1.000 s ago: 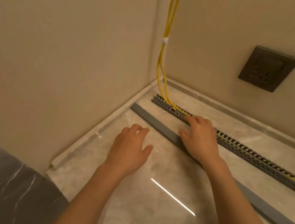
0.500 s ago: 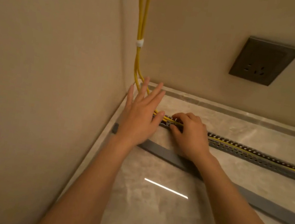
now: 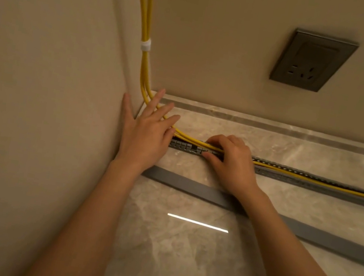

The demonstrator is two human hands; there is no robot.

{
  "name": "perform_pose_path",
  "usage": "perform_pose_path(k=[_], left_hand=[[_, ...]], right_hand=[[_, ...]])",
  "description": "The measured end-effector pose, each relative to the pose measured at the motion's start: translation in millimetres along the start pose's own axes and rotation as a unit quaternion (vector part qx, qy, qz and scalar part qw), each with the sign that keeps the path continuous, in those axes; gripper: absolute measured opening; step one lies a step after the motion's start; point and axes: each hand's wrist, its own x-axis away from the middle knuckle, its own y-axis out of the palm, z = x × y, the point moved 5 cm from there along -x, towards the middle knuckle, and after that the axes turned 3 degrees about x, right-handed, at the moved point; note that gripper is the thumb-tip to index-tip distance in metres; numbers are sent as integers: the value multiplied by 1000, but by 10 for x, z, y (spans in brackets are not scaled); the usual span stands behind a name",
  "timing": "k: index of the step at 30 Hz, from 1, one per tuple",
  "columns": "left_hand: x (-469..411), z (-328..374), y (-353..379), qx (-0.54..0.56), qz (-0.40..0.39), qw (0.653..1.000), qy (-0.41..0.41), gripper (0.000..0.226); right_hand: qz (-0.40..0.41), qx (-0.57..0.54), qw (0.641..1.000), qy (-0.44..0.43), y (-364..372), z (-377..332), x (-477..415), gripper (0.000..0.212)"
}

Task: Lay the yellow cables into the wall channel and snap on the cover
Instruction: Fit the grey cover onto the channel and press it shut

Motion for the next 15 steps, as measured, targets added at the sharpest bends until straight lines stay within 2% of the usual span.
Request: perform_pose_path(k=[8, 15], left_hand=[[12, -101, -21, 1, 22, 999, -48, 31], [47, -161, 12, -50, 28, 996, -64, 30]], right_hand=[[-5, 2, 1000, 1, -15, -3, 13, 26], [-1, 2, 1000, -7, -16, 2, 28, 27]])
